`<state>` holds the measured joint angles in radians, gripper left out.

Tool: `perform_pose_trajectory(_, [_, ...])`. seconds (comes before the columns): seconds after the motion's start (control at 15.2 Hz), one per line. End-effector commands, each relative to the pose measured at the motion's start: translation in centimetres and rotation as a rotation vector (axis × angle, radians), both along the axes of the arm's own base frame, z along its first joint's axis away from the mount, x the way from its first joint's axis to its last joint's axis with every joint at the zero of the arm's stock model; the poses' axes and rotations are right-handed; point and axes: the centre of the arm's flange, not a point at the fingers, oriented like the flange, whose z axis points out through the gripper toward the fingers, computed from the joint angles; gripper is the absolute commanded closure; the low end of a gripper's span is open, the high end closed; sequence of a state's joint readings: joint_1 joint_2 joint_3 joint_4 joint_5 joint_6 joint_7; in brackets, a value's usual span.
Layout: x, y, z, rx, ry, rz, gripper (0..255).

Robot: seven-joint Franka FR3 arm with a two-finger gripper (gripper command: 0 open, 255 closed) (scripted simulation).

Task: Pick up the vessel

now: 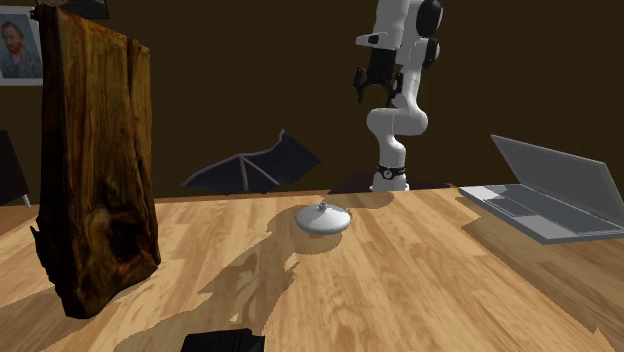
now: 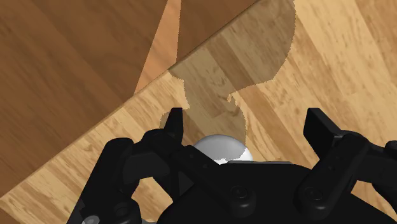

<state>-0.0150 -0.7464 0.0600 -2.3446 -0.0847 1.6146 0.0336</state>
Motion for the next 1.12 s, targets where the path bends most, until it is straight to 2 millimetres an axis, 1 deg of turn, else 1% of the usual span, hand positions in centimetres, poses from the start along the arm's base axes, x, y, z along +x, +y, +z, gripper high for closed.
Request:
perform_pose_trajectory(0.0, [0.0,0.0,0.0,0.0,0.0,0.0,0])
perform_pose_trajectory(0.53, [8.9,-2.5,-5.8,0.044,0.019,0.021,0])
perform_pose_trajectory(1.06, [17.7,-4.5,-11.8,0.088,0.037,0.042,0])
